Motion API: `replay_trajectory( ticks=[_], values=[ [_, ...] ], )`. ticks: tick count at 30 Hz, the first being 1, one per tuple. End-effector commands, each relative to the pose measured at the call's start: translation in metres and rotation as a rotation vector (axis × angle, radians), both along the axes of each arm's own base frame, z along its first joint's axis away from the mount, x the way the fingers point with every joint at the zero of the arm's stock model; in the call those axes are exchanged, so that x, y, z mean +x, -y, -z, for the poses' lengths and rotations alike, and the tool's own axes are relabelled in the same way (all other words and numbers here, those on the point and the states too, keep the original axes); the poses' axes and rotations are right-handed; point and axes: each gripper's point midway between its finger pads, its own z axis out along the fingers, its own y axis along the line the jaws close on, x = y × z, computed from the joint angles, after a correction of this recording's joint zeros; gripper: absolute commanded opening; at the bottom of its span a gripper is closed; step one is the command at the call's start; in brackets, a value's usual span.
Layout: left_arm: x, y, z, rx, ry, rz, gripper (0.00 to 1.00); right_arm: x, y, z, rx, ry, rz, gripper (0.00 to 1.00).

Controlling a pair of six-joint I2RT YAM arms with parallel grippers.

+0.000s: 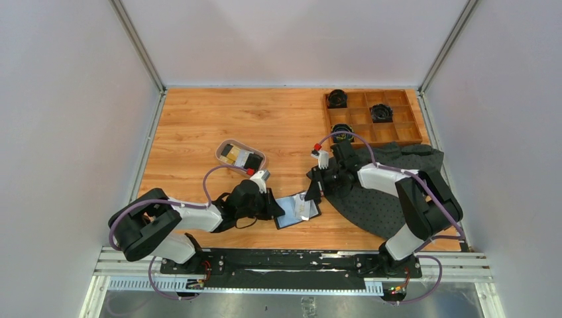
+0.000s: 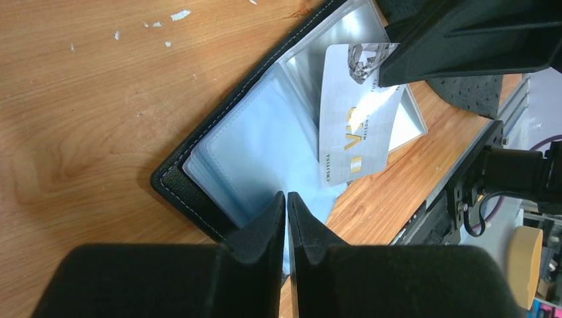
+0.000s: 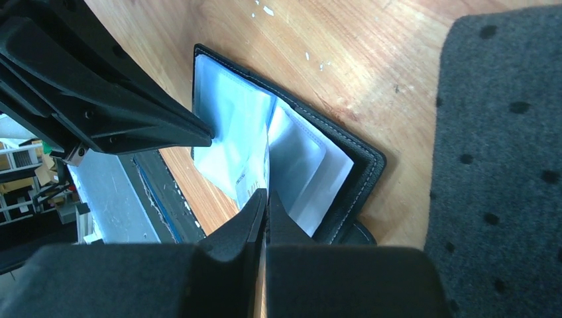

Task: Put the credit cards into the card holder
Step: Insert the credit card into the card holder.

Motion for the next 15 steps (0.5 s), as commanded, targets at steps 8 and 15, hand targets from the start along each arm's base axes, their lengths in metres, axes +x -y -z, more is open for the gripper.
replay_trajectory(
  ticks=[8,15],
  values=[
    [-0.003,-0.004,0.009,0.031,-0.011,-0.002,0.11,-0.008,-0.004,0.014,-0.087,-0.069,-0.039,0.00],
    [-0.004,-0.003,0.008,0.029,-0.008,0.006,0.11,-0.009,-0.007,0.020,-0.110,-0.119,-0.052,0.00]
  ],
)
